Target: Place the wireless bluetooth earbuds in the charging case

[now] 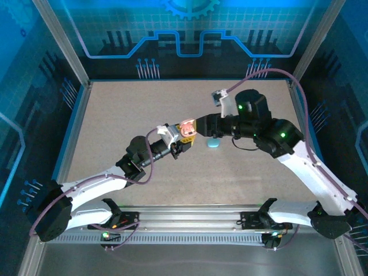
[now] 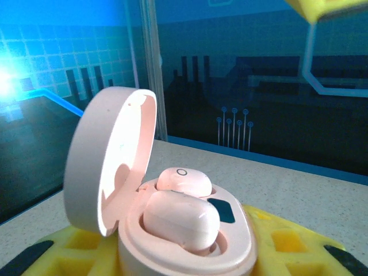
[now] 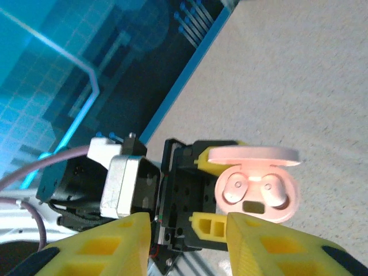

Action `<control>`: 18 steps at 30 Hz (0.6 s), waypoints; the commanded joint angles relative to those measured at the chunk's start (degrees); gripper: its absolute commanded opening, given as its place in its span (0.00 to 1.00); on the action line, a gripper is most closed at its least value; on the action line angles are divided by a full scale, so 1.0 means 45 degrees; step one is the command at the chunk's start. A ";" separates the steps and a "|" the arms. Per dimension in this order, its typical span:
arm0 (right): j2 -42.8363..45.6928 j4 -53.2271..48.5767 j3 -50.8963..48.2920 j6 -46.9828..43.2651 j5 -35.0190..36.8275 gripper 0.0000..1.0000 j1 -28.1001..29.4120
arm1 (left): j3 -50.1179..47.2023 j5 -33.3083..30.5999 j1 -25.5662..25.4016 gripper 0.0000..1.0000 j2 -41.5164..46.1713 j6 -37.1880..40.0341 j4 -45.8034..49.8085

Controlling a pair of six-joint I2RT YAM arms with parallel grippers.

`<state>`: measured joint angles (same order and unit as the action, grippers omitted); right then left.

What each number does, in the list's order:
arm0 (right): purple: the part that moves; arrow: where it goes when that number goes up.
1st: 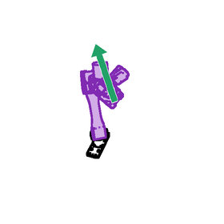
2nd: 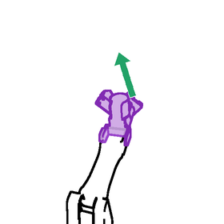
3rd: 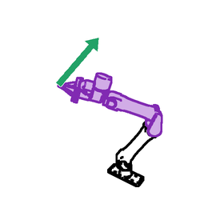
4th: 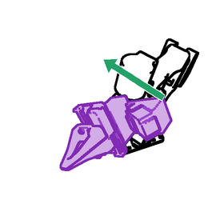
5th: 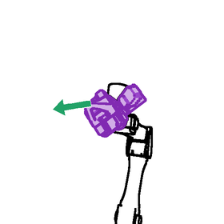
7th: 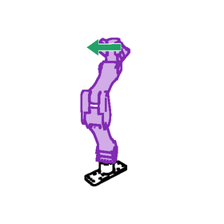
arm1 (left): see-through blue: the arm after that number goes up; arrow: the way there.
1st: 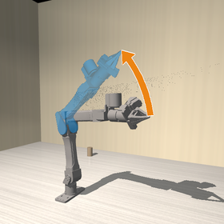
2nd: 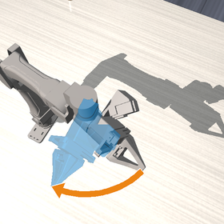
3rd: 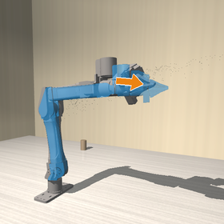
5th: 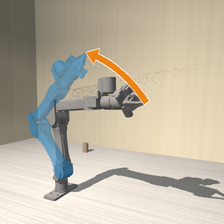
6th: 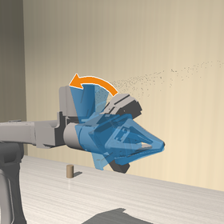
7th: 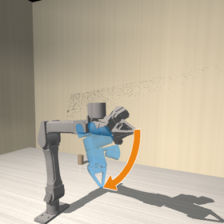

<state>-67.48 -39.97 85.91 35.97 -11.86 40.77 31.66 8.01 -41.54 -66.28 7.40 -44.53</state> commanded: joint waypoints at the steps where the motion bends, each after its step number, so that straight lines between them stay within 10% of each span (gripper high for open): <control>1: -0.0211 -0.0202 -0.0090 0.0341 0.0909 0.42 -0.0984 | -0.0053 0.1382 -0.0077 0.33 0.0078 -0.0352 -0.0805; 18: -0.2743 -0.1121 0.0543 -0.0415 -0.4106 0.51 -0.2188 | 0.0533 0.2466 -0.0070 0.33 0.0022 -0.0998 -0.0646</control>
<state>-81.01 -44.03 89.08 35.51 -24.67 31.38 31.77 18.94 -41.54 -66.28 4.34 -45.36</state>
